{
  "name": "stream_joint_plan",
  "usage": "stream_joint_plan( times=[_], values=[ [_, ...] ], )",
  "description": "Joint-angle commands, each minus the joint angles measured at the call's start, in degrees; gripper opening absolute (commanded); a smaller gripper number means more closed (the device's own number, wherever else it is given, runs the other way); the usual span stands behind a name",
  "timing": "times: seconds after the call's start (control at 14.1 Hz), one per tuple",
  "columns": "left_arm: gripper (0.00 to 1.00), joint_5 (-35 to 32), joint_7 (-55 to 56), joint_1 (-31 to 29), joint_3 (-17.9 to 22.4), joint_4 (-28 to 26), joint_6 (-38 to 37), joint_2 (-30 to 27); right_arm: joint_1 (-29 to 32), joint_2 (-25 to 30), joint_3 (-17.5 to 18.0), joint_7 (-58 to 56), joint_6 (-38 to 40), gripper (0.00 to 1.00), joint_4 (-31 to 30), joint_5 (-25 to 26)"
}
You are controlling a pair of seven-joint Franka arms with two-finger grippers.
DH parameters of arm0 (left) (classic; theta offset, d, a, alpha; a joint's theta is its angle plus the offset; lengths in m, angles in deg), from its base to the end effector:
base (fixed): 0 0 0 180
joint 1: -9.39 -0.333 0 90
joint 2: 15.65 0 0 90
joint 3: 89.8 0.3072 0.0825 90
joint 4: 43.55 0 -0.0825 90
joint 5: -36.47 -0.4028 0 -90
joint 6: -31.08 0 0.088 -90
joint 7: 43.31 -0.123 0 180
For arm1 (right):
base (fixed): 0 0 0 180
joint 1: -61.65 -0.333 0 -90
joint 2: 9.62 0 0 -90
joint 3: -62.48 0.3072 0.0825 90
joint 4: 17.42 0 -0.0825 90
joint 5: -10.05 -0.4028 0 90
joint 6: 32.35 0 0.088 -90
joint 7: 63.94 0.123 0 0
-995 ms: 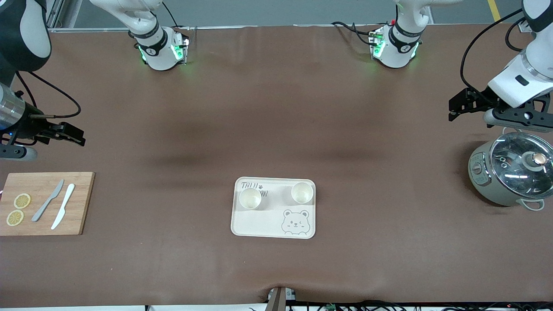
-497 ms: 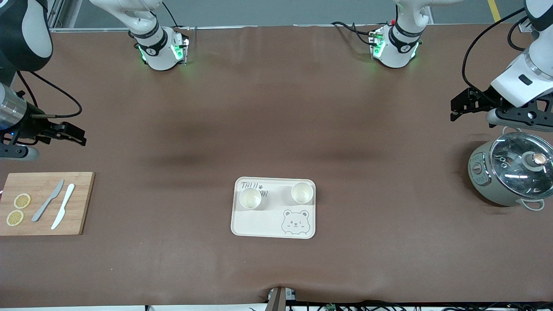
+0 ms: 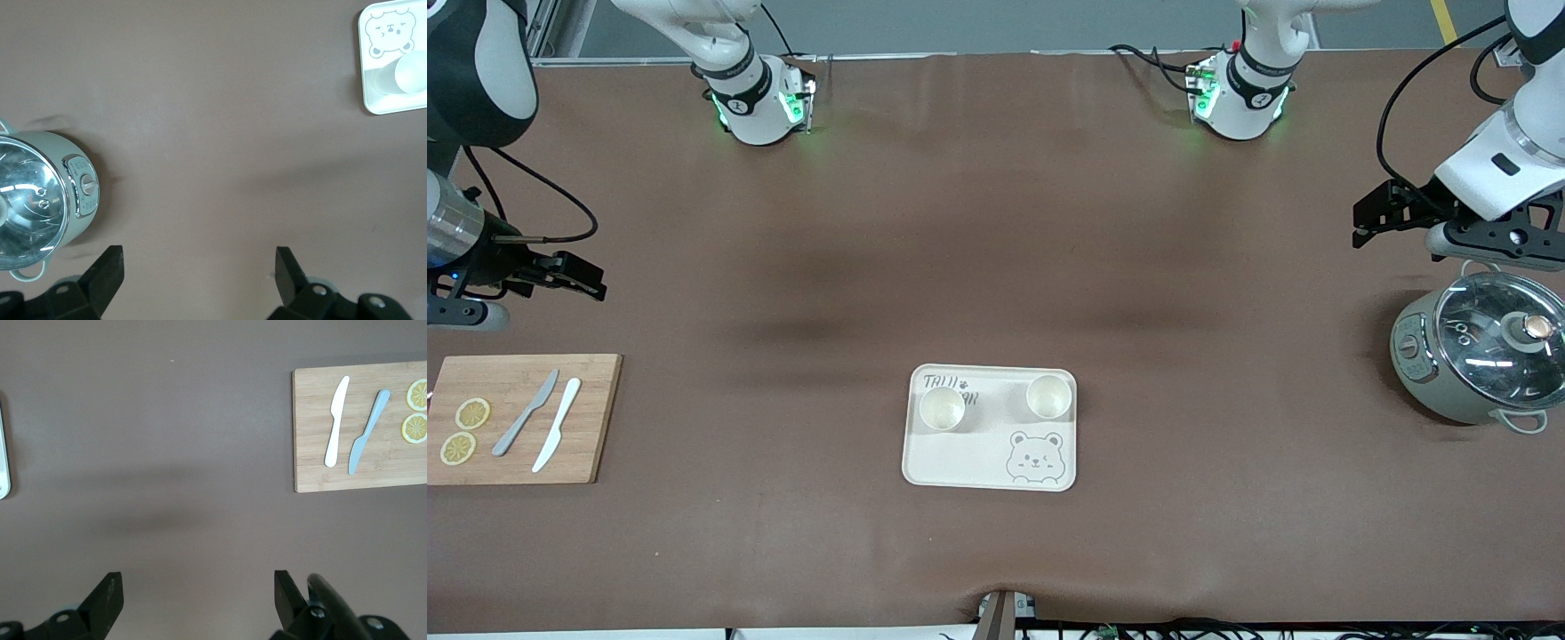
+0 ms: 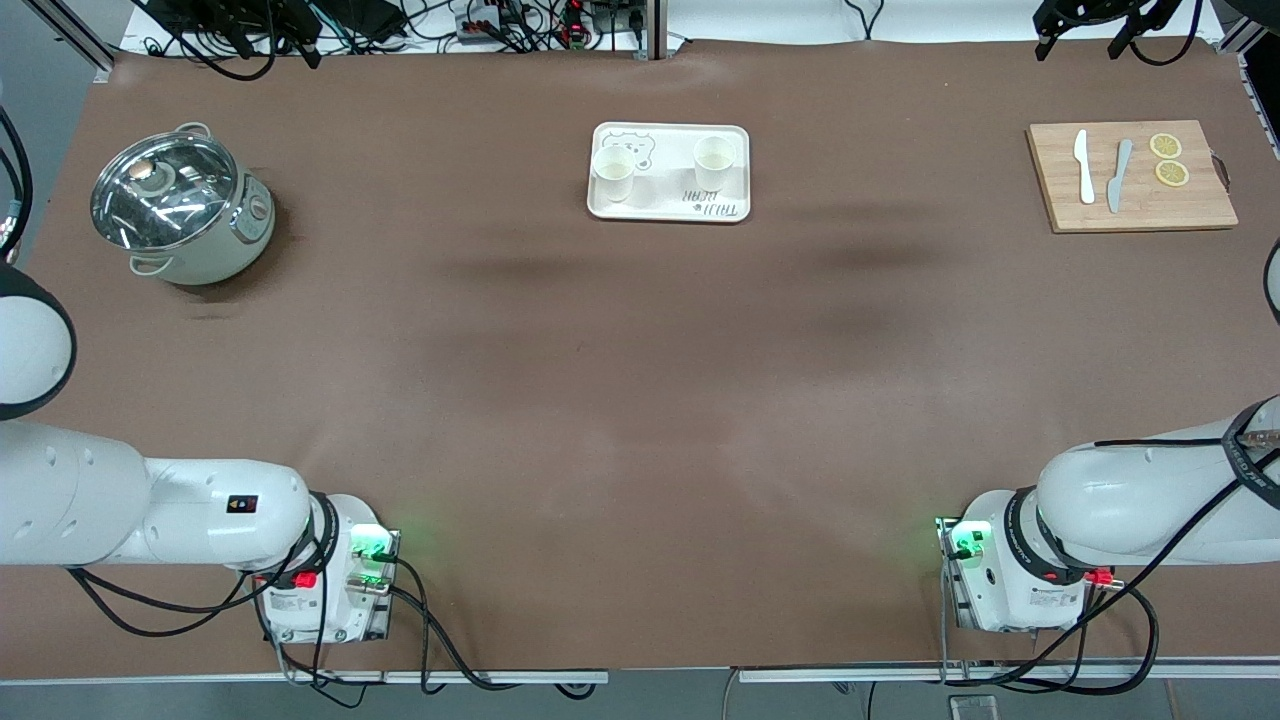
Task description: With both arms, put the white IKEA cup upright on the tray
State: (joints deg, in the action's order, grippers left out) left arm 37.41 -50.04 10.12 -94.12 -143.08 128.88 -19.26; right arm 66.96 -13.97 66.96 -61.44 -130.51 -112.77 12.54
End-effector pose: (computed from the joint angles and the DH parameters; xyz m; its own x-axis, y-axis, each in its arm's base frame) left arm 0.5617 -0.0525 0.5652 0.9788 -0.2019 0.0338 -0.2023 -0.9793 0.0077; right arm 0.6010 -0.0147 0.5214 0.9983 -0.0520 -0.0251 -0.0510 -0.9980 0.0380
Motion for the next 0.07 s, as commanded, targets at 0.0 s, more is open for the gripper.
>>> stream_joint_plan(
  times=[0.0],
  values=[
    [1.0, 0.82, 0.49, -0.11, -0.17, 0.21, -0.95, -0.61, 0.32, 1.54, 0.35, -0.38, -0.72, 1.0, -1.69, -0.91]
  ],
)
